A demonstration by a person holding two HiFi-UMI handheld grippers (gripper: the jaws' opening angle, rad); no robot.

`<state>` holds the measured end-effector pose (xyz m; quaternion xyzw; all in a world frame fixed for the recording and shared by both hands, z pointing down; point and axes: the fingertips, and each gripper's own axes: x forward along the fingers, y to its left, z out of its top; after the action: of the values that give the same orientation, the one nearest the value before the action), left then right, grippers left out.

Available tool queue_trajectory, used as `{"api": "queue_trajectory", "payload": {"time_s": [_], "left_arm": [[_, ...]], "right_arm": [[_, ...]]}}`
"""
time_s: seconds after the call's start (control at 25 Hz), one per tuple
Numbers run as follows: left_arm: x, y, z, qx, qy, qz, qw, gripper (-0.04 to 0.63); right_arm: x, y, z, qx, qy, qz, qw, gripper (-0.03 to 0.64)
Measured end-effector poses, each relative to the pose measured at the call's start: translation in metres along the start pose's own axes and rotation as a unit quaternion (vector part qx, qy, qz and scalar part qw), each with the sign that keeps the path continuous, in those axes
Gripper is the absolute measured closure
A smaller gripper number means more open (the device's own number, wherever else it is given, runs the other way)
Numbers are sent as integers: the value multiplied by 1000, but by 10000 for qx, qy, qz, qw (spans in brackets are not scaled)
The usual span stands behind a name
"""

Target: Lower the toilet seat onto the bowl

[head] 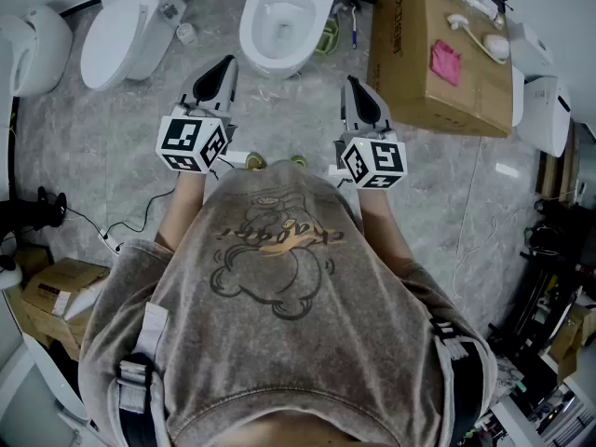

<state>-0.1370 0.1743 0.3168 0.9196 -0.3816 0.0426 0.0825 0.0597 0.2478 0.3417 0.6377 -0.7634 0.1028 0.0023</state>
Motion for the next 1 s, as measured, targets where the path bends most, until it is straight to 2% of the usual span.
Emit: {"api": "queue_trajectory", "payload": {"time_s": [0.28,0.68,1.0], "left_arm": [[-8,13,1,-28,-5,-55,10000,586],[-1,30,-9,65,37,-411,9991,586],[25,63,-13,-14,24,-403,9992,586]], "right_arm": [[3,15,4,165,-206,-20,9997,589],[5,21,-19,227,-64,-480,9986,589],[50,20,-22,112,77,-408,9991,589]]}}
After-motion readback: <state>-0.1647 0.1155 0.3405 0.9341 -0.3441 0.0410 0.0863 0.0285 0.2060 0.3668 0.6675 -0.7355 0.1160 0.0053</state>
